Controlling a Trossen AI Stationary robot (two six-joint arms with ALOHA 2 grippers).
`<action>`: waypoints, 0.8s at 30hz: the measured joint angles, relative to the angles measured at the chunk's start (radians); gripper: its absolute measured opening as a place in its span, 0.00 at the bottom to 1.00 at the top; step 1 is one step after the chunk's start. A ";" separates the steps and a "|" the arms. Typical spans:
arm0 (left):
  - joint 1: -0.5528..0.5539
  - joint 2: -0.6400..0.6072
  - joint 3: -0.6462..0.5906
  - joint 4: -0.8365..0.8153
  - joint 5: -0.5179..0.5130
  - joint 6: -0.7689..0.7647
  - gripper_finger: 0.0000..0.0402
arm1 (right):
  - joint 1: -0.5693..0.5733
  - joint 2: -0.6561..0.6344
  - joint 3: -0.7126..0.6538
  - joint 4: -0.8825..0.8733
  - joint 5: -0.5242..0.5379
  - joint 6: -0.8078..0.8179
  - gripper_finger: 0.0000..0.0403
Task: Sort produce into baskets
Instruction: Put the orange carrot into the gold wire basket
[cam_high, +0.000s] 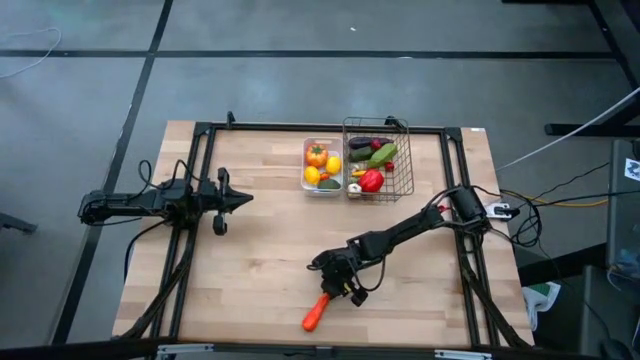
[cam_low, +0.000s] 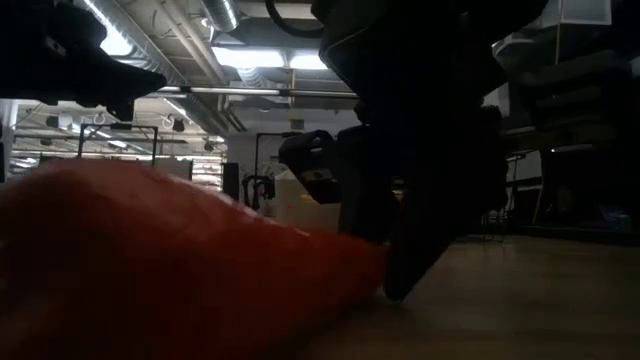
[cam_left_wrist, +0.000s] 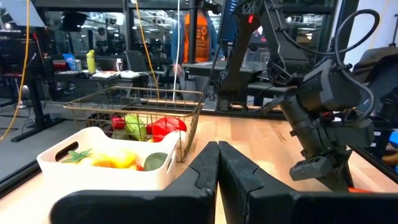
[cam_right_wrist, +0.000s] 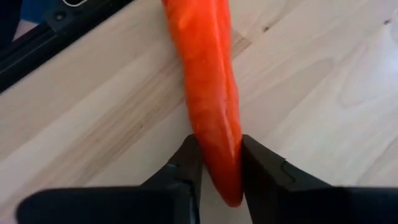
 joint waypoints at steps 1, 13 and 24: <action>0.000 0.000 0.000 0.000 0.000 -0.001 0.01 | 0.000 0.000 0.000 0.000 0.000 0.000 0.20; 0.000 0.000 0.000 -0.001 0.000 0.011 0.01 | -0.034 -0.087 0.000 -0.015 0.029 0.002 0.18; 0.000 0.000 0.001 -0.006 0.000 0.013 0.01 | -0.146 -0.392 0.000 -0.290 0.262 0.002 0.18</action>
